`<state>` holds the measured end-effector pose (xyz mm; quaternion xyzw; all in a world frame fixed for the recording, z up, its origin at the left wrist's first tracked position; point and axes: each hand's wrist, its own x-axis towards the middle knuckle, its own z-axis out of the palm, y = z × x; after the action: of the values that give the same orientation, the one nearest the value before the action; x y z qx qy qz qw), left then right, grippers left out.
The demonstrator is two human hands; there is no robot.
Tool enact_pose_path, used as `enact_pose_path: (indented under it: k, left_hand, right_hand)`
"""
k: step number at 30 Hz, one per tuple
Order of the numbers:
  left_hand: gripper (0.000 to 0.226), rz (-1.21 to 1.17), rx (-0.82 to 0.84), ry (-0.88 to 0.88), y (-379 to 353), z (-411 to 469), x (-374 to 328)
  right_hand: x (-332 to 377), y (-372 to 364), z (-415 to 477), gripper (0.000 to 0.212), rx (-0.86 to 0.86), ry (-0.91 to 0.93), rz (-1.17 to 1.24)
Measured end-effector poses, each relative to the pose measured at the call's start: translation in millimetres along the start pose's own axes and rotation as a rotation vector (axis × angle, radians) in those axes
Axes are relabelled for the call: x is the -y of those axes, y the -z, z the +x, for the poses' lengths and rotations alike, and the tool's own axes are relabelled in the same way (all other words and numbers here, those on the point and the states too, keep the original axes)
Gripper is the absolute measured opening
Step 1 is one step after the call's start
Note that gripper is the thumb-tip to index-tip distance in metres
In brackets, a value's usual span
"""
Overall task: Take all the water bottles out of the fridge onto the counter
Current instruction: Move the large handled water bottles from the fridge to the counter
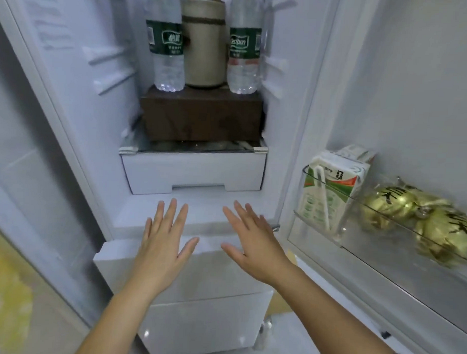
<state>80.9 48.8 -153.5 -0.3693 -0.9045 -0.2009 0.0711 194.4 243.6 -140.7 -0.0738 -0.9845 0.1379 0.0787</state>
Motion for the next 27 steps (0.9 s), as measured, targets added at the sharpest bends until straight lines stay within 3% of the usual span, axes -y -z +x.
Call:
enact_pose_path:
  k: [9, 17, 23, 27]
  left_hand:
    - [0.081, 0.008, -0.114, -0.135, 50, 130, 74]
    - [0.068, 0.024, -0.259, -0.124, 93, 241, 78]
    - [0.071, 0.181, -0.264, -0.045, 89, 287, 86]
    - [0.063, 0.246, -0.373, -0.020, 86, 291, 83]
  right_hand:
    - [33, 35, 160, 0.071, -0.175, -0.065, -0.065]
    - [27, 98, 285, 0.068, -0.316, -0.185, -0.159]
    - [2, 105, 318, 0.075, -0.288, -0.203, -0.339]
    - [-2, 101, 318, 0.078, -0.318, -0.171, -0.377]
